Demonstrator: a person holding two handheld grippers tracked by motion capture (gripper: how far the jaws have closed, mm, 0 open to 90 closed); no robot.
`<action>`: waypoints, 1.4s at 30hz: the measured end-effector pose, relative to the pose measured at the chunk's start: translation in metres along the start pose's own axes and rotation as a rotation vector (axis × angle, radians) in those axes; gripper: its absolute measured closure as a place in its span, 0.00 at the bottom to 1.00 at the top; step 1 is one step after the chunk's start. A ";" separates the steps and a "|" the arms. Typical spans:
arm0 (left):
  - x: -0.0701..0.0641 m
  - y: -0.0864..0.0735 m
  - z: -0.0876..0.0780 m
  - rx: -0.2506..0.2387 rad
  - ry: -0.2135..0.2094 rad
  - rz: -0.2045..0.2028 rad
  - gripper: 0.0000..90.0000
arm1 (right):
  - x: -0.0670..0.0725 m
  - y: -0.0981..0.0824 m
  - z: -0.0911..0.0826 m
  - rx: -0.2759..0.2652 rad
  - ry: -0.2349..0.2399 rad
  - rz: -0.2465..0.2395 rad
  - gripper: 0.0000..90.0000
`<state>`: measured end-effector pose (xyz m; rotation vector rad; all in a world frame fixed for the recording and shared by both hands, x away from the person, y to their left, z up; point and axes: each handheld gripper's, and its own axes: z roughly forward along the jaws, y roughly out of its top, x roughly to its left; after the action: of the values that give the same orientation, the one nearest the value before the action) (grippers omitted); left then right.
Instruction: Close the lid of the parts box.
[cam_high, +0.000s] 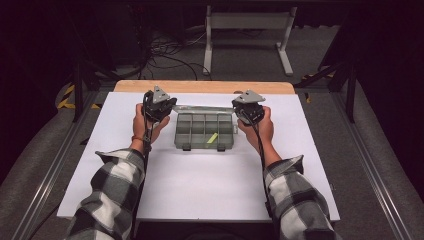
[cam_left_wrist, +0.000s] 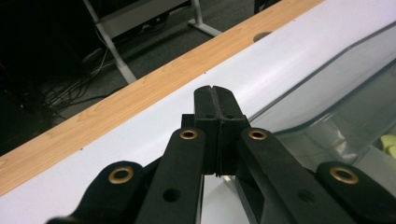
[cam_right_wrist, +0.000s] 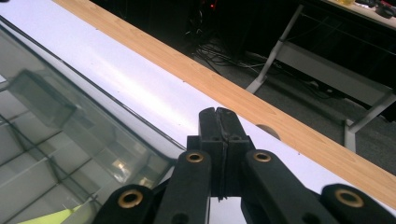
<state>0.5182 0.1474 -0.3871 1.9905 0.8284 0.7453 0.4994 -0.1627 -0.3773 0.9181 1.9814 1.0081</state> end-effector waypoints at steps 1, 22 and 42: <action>0.000 -0.001 -0.001 0.001 -0.006 0.004 1.00 | 0.000 0.000 -0.001 0.003 0.002 -0.002 1.00; -0.016 -0.003 -0.021 0.001 -0.108 0.089 1.00 | 0.010 -0.008 -0.020 0.008 0.137 -0.022 1.00; -0.042 -0.035 -0.034 0.064 -0.220 0.164 1.00 | 0.032 -0.029 -0.030 0.071 0.266 -0.053 1.00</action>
<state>0.4574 0.1463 -0.4092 2.1713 0.5710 0.5839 0.4507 -0.1594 -0.3980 0.7977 2.2627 1.0819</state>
